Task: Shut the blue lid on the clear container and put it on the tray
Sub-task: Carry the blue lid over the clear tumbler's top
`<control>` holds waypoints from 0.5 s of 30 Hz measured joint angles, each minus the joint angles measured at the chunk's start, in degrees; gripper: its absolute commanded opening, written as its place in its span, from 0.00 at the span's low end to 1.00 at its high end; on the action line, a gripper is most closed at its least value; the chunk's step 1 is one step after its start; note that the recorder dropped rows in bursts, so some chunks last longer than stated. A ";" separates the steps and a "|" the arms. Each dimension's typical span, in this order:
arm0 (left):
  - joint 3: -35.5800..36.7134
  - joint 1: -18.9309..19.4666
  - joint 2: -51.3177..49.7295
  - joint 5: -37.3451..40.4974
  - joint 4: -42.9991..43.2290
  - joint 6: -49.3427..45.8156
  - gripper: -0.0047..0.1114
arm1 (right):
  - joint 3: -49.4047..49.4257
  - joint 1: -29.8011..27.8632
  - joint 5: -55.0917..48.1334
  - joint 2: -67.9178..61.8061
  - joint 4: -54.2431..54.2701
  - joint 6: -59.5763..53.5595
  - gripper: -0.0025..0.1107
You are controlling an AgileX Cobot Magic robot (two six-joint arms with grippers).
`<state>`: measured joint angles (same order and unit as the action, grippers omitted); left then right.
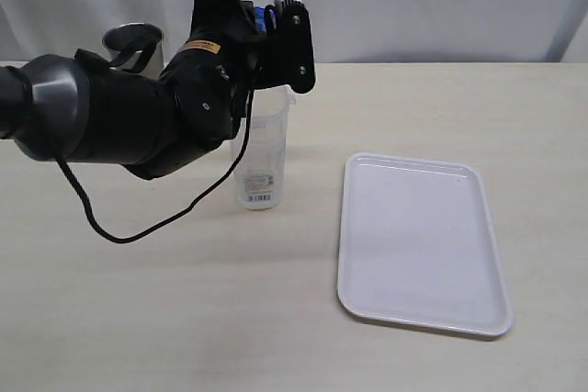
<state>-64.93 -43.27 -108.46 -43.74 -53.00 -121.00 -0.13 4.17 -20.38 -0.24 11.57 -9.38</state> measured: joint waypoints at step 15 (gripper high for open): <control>0.13 -2.65 2.58 -1.65 -4.86 0.00 0.04 | 0.00 0.00 0.00 0.00 0.00 0.00 0.06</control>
<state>-64.81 -45.92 -105.87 -45.39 -57.86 -121.00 -0.13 4.17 -20.38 -0.24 11.57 -9.38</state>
